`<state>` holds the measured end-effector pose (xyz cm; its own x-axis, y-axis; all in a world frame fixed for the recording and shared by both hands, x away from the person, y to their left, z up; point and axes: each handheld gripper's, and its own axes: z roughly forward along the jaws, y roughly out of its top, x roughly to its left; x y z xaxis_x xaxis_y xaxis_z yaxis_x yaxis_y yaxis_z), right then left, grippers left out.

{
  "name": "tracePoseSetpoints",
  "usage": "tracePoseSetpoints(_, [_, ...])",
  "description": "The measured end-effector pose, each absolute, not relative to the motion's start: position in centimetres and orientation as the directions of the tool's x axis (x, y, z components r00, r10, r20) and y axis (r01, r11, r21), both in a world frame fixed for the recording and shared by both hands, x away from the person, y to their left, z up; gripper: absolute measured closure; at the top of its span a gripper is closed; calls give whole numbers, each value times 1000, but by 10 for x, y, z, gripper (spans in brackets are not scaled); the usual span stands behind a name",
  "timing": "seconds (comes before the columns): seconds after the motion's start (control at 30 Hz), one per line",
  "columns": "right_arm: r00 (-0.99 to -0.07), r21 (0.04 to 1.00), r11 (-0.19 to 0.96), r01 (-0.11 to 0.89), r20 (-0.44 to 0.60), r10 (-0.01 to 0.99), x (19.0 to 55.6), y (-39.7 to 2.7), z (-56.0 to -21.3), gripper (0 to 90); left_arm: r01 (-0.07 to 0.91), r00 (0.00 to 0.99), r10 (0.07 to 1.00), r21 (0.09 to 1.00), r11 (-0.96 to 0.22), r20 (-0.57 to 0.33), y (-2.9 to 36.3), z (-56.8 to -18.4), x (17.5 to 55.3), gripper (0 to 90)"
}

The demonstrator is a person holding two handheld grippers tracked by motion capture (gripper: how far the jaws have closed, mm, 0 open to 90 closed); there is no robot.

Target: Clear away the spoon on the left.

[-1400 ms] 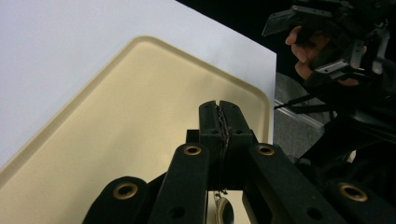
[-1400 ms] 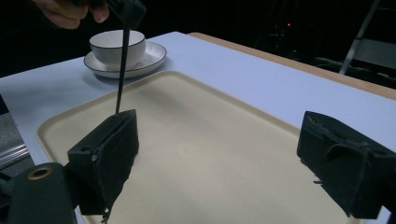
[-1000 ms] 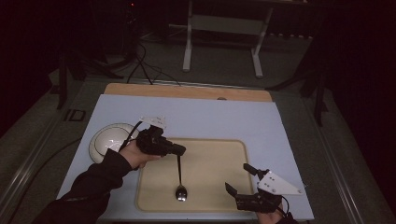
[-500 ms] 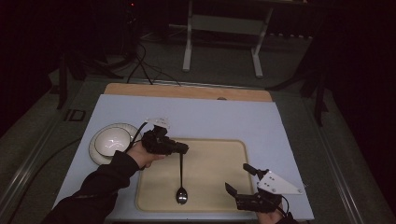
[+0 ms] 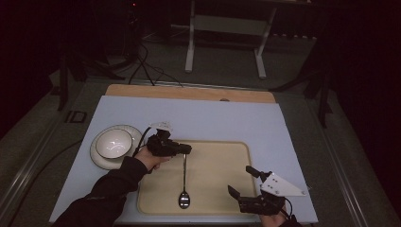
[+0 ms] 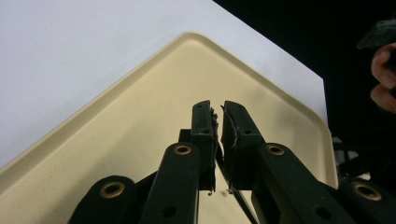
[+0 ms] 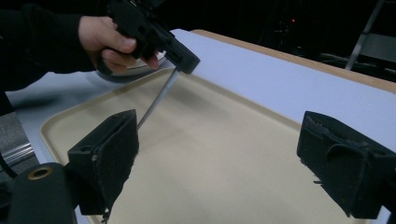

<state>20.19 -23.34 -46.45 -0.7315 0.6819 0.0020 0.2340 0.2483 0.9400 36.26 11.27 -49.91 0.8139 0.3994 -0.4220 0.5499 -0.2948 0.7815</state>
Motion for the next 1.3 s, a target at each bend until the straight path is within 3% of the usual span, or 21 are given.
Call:
tracePoseSetpoints(0.53, [-735, 937, 250, 243, 10, 678, 203, -233, -465, 129, 653, 706, 524, 723, -223, -476, 113, -527, 372, 831])
tracePoseSetpoints(0.87, [-740, 935, 251, 248, 16, 672, 204, -233, -466, 130, 687, 649, 603, 696, -206, -463, 108, -536, 376, 814])
tracePoseSetpoints(1.13, [-740, 935, 250, 252, 19, 672, 204, -233, -466, 129, 682, 637, 626, 708, -186, -449, 104, -533, 373, 811])
tracePoseSetpoints(1.3, [-739, 935, 251, 251, 17, 674, 204, -233, -466, 129, 680, 641, 629, 706, -198, -440, 102, -527, 369, 763])
